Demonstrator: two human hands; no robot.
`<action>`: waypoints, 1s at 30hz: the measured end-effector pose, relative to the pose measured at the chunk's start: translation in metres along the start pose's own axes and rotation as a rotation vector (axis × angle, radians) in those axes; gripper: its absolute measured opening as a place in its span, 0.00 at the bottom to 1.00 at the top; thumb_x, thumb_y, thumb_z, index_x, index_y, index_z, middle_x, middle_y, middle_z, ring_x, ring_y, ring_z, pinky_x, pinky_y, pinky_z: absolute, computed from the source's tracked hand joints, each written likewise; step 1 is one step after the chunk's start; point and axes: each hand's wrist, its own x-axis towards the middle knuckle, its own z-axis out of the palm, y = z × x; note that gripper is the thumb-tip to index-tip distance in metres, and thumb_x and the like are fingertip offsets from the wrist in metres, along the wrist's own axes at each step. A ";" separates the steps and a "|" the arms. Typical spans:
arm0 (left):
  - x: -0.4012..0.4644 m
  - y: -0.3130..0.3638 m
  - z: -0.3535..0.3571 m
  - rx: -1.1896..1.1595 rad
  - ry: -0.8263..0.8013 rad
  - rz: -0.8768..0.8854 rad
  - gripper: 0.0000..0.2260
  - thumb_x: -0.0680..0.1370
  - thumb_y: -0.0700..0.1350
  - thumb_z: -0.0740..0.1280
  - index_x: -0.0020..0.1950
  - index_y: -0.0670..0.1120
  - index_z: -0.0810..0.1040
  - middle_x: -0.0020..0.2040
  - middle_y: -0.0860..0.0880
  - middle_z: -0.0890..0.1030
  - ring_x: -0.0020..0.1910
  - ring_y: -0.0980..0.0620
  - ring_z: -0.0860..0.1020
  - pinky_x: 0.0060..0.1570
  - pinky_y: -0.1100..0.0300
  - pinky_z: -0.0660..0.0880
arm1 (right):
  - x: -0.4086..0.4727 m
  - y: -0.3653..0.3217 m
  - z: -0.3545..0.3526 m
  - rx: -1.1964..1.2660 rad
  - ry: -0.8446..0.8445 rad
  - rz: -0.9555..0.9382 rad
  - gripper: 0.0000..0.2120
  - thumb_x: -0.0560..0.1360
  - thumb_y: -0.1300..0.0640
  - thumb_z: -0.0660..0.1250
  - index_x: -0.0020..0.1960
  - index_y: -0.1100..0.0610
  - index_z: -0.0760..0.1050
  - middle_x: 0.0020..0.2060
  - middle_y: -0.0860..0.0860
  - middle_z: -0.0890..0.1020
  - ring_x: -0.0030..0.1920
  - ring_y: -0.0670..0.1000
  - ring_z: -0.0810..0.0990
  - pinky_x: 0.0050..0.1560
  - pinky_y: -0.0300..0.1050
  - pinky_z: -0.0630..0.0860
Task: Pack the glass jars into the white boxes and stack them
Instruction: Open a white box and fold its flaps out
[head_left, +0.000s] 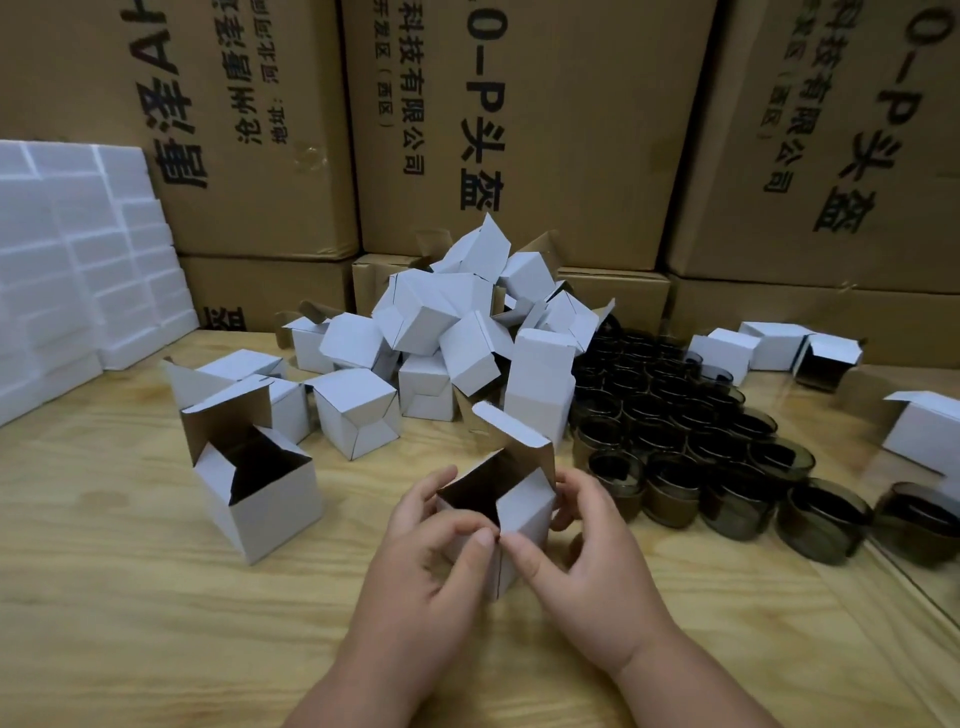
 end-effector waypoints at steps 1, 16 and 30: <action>0.001 -0.001 0.001 0.014 0.034 -0.011 0.06 0.78 0.51 0.71 0.44 0.62 0.84 0.68 0.66 0.70 0.66 0.70 0.70 0.60 0.73 0.66 | 0.000 0.001 0.001 -0.009 0.000 -0.001 0.28 0.66 0.28 0.69 0.63 0.29 0.65 0.58 0.33 0.75 0.55 0.42 0.76 0.48 0.38 0.74; 0.011 -0.010 0.008 -0.090 0.110 -0.136 0.29 0.79 0.42 0.69 0.64 0.79 0.70 0.59 0.44 0.80 0.58 0.44 0.78 0.49 0.64 0.72 | 0.002 -0.001 -0.007 -0.182 0.076 0.030 0.30 0.76 0.33 0.56 0.76 0.40 0.68 0.72 0.33 0.63 0.52 0.41 0.77 0.53 0.40 0.77; 0.015 -0.007 0.002 0.029 0.257 0.009 0.21 0.69 0.52 0.77 0.55 0.70 0.72 0.62 0.73 0.70 0.67 0.68 0.69 0.58 0.62 0.71 | 0.009 0.011 -0.012 -0.247 0.133 0.057 0.15 0.79 0.55 0.68 0.64 0.46 0.77 0.53 0.31 0.72 0.51 0.35 0.74 0.41 0.27 0.70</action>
